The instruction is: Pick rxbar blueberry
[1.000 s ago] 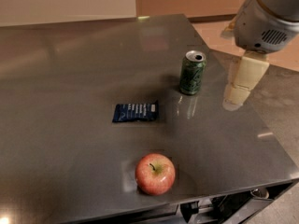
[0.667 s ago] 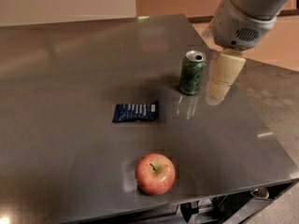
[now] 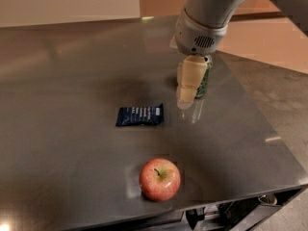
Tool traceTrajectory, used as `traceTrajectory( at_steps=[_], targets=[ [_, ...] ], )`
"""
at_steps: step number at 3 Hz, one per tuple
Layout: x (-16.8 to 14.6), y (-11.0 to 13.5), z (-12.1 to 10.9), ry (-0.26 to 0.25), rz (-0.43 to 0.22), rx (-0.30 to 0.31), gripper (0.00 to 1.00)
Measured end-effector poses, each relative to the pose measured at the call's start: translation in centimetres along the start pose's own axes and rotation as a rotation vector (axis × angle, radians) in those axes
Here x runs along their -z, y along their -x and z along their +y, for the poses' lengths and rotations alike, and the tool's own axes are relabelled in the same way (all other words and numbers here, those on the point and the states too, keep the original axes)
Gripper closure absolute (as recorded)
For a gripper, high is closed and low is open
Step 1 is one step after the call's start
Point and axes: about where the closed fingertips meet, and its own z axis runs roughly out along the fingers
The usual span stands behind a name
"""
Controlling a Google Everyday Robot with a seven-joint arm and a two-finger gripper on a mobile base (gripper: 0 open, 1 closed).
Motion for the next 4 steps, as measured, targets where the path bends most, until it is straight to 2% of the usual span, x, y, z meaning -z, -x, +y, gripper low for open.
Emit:
traceTrajectory(
  at_steps=[1,2,4],
  targets=[
    [-2.4,2.2,0.0,0.041,0.004,0.037,0.00],
    [-4.8,3.3,0.5,0.083,0.010,0.055,0.00],
    [-8.7,4.3,0.8,0.140,0.025,0.060,0.00]
  ],
)
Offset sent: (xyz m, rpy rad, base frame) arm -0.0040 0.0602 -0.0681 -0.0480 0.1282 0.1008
